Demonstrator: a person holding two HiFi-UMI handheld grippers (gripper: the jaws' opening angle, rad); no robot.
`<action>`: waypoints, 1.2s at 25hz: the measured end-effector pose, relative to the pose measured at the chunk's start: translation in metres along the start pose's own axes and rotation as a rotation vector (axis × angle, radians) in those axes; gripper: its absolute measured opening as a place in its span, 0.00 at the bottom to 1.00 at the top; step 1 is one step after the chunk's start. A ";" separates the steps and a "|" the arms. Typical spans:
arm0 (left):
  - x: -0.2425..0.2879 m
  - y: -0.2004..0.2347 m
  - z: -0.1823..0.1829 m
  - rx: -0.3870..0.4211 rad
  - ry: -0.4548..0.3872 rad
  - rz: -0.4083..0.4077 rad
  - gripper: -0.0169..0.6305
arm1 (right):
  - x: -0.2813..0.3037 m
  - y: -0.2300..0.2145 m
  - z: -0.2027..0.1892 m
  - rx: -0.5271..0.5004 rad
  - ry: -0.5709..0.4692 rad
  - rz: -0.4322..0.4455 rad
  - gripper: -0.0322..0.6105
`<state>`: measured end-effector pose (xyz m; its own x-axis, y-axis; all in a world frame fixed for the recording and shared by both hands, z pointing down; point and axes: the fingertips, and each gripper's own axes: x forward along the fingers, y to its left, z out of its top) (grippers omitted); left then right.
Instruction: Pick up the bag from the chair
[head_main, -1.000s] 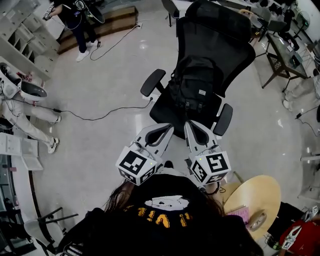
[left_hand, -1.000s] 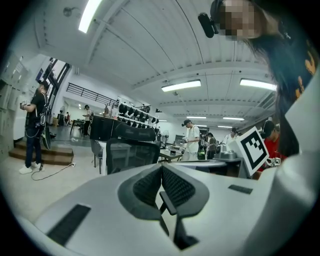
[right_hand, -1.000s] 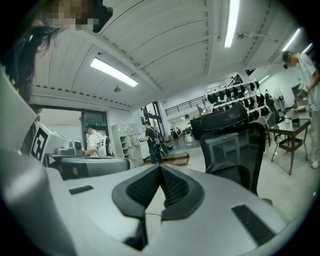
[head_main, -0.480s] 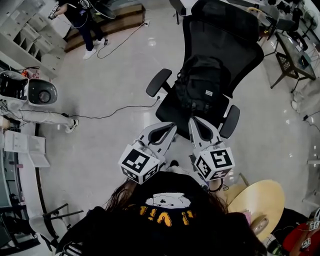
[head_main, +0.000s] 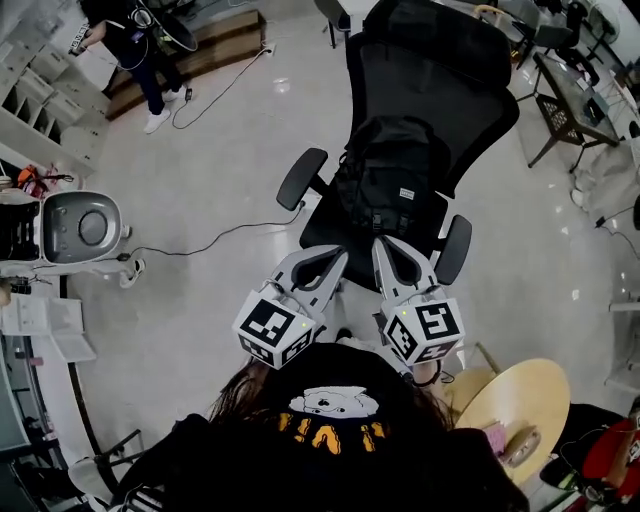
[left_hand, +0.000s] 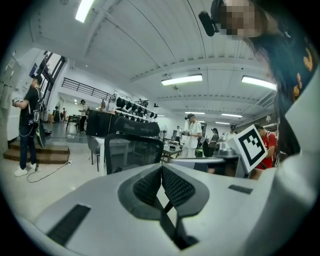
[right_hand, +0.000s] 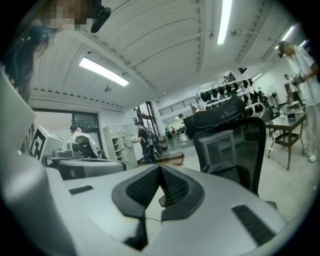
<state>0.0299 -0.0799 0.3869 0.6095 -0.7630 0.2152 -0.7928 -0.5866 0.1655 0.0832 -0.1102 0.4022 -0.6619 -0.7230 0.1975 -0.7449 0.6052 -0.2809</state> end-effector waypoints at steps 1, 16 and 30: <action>0.006 0.008 0.001 0.000 0.000 -0.010 0.04 | 0.006 -0.005 0.000 0.002 0.001 -0.016 0.05; 0.078 0.135 0.032 0.018 0.027 -0.178 0.04 | 0.142 -0.086 0.020 -0.083 0.057 -0.218 0.06; 0.123 0.200 0.033 0.026 0.065 -0.268 0.04 | 0.237 -0.228 -0.029 -0.421 0.417 -0.260 0.26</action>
<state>-0.0540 -0.3002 0.4147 0.7956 -0.5609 0.2289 -0.6023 -0.7727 0.2002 0.0942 -0.4097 0.5401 -0.3691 -0.7247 0.5819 -0.7981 0.5679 0.2010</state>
